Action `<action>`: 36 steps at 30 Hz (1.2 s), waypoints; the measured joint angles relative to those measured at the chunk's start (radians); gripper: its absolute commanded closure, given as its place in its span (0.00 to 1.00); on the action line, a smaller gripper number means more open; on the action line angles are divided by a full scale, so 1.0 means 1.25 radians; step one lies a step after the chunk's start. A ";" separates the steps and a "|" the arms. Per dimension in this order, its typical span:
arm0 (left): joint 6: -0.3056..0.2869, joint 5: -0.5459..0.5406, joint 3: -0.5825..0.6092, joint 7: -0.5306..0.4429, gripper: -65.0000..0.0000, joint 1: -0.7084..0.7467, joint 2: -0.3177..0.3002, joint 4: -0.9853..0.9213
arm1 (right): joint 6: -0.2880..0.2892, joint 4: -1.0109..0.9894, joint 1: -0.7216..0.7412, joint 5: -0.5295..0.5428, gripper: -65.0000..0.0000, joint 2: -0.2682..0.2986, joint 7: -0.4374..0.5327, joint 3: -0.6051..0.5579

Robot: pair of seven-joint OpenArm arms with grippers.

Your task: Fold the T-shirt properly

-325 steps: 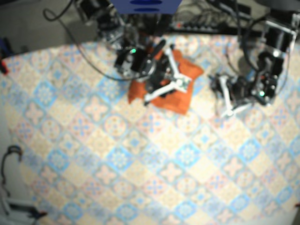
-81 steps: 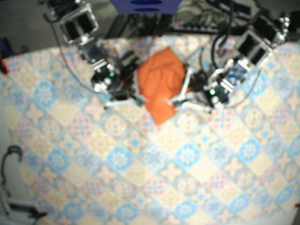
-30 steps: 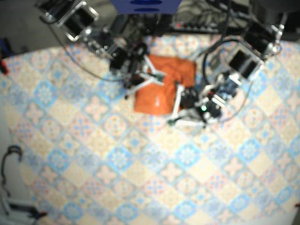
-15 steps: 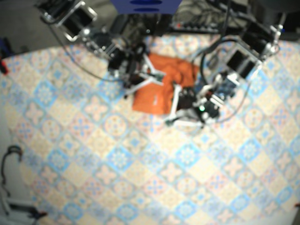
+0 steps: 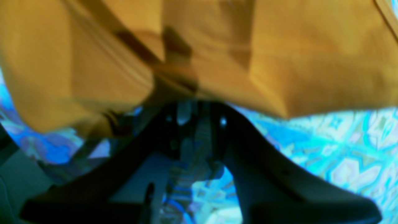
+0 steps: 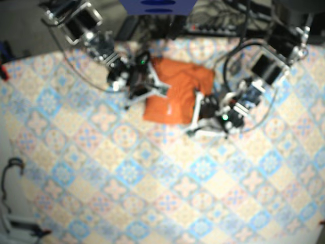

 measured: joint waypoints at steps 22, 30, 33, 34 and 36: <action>-0.005 -0.007 -0.294 0.072 0.77 0.129 -0.264 0.324 | -0.005 0.217 -0.148 -0.114 0.85 0.062 -0.034 0.505; -0.006 -0.005 -0.577 0.067 0.77 0.412 -0.383 0.463 | -0.004 0.284 -0.360 -0.118 0.85 0.089 0.034 0.770; -0.009 -0.017 -0.689 0.054 0.77 0.531 -0.388 0.496 | 0.005 0.284 -0.444 -0.110 0.85 0.088 0.078 0.819; -0.007 -0.011 -0.729 0.056 0.77 0.573 -0.391 0.507 | 0.006 0.284 -0.465 -0.111 0.85 0.089 0.091 0.831; -0.006 -0.004 -0.810 0.062 0.77 0.664 -0.395 0.525 | 0.004 0.284 -0.508 -0.113 0.85 0.088 0.131 0.859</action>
